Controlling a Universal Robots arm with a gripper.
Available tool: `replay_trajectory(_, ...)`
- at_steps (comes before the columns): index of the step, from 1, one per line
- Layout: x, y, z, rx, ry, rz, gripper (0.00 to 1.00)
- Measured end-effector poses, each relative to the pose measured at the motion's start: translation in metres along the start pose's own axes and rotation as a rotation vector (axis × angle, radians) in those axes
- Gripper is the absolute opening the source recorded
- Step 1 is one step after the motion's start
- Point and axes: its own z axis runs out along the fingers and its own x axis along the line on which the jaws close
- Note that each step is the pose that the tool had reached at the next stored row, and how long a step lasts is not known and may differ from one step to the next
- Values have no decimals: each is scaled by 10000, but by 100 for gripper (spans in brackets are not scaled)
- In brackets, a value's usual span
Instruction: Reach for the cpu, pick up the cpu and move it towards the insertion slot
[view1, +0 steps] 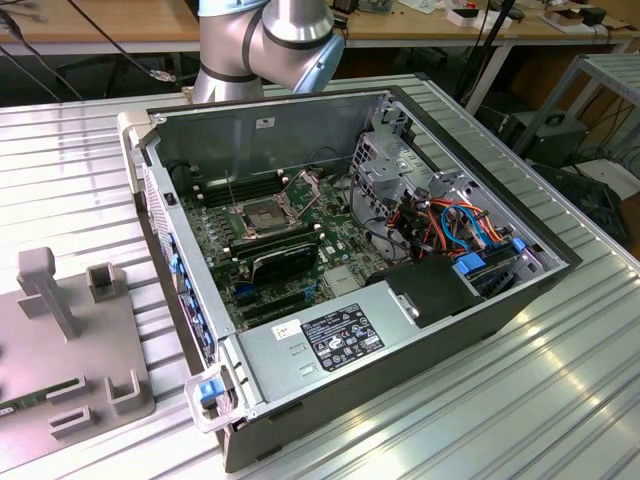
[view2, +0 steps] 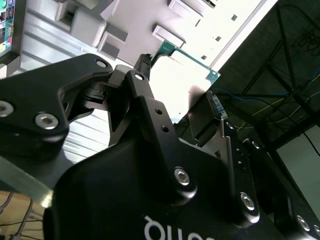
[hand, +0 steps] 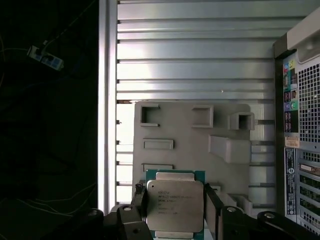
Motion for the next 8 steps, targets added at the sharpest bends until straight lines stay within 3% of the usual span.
replay_trajectory(7, -73, 0, -3, 0, 0, 1, 55)
replay_trajectory(8, -153, 0, -5, 0, 0, 1, 55)
